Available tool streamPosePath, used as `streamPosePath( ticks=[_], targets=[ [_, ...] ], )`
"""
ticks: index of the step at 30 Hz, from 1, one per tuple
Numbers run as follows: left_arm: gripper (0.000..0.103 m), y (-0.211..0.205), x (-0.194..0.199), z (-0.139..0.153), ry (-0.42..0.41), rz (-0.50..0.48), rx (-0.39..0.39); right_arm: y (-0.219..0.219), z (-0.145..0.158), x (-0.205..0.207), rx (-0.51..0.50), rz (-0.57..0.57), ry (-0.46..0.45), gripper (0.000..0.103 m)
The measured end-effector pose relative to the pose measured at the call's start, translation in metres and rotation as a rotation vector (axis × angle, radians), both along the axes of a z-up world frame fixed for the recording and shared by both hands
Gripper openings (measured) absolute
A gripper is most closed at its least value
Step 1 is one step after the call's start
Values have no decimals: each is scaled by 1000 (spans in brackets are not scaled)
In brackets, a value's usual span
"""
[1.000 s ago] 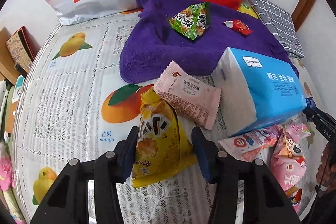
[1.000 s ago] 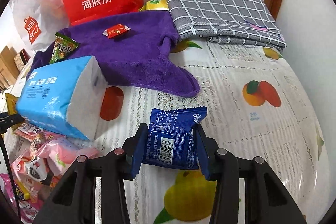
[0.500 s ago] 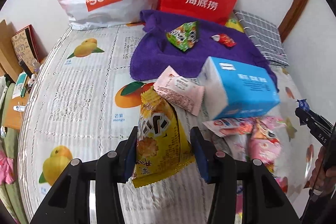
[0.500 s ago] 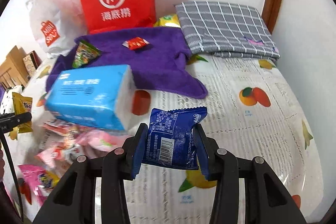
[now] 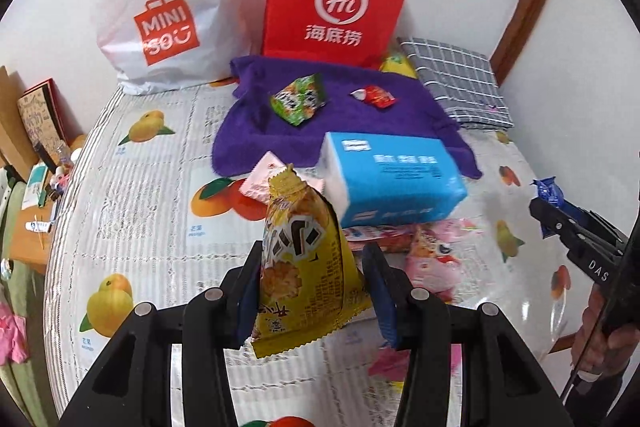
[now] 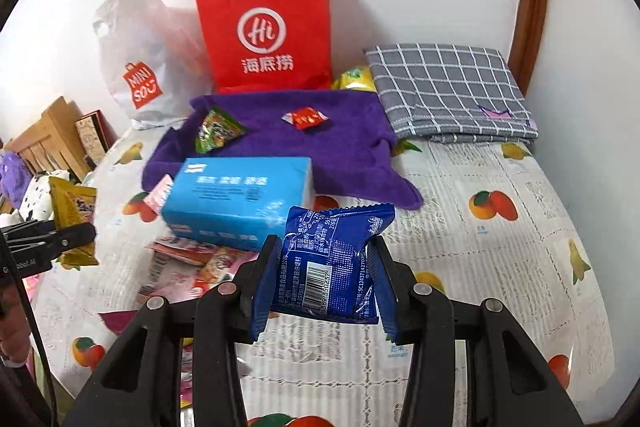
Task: Organize snacks
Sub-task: 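Grasp the yellow snack bag with the left gripper while the right gripper lifts the blue packet, then carry the yellow bag and blue packet over the purple towel with both grippers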
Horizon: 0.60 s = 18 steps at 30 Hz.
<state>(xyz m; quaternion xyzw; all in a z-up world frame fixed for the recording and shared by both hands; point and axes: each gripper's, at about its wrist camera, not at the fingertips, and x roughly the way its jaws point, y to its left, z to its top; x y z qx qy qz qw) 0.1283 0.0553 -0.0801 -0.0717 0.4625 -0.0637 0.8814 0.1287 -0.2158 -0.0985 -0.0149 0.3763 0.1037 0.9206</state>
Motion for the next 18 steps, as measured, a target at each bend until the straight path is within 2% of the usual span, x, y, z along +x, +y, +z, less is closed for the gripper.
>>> streamPosePath(
  ticks=[18],
  targets=[
    [46,-28,4,21,-28,-41,-9,14,24,-8,37,56,-51,44]
  ],
)
